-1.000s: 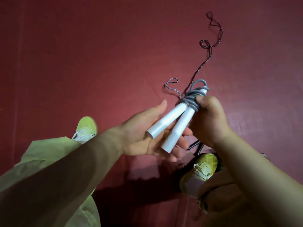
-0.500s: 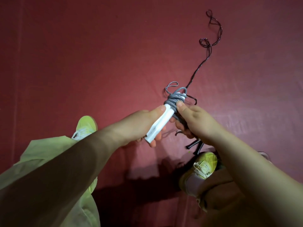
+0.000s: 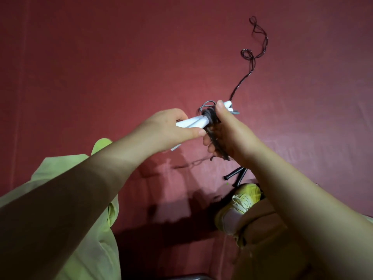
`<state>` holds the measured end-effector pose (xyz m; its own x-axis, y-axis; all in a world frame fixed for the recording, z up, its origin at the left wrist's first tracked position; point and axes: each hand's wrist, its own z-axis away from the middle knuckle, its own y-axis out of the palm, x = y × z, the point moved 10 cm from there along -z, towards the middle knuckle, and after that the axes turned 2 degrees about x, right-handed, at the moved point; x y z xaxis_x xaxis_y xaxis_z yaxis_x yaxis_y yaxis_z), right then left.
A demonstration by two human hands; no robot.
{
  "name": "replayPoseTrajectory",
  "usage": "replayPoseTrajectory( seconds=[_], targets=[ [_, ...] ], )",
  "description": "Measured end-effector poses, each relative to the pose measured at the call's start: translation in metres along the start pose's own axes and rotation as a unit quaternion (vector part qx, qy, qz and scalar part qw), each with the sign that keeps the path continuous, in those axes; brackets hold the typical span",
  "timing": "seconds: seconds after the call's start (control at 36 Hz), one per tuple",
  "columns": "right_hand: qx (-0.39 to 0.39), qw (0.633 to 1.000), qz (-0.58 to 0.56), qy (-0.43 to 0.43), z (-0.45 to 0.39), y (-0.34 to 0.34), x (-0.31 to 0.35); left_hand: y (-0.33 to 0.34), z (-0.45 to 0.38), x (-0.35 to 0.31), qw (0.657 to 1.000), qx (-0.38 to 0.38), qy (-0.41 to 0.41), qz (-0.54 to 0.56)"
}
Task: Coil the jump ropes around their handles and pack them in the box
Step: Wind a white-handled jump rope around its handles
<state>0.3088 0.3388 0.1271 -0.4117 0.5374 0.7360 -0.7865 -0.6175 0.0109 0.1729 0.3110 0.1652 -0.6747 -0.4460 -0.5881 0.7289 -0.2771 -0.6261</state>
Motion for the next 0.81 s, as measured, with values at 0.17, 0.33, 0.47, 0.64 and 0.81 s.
replayPoseTrajectory(
  seconds=[0.17, 0.33, 0.47, 0.64, 0.81],
  targets=[
    [0.018, 0.998, -0.053, -0.007, -0.002, 0.003, 0.001, 0.018, -0.003, -0.002, 0.997, 0.062, -0.024, -0.033],
    [0.017, 0.977, -0.196, -0.088, 0.001, -0.002, 0.018, 0.063, 0.016, -0.010, 0.929, 0.266, -0.037, 0.253],
    [0.083, 0.933, -0.311, -0.163, 0.006, -0.001, 0.041, 0.082, 0.033, -0.030, 0.792, 0.361, -0.063, 0.489],
    [0.146, 0.970, -0.127, -0.147, 0.004, 0.008, 0.035, 0.084, 0.034, -0.030, 0.777, 0.388, -0.068, 0.491],
    [0.046, 0.992, 0.108, -0.048, -0.007, -0.013, -0.001, 0.078, 0.012, -0.007, 0.882, 0.263, -0.090, 0.380]
  ],
)
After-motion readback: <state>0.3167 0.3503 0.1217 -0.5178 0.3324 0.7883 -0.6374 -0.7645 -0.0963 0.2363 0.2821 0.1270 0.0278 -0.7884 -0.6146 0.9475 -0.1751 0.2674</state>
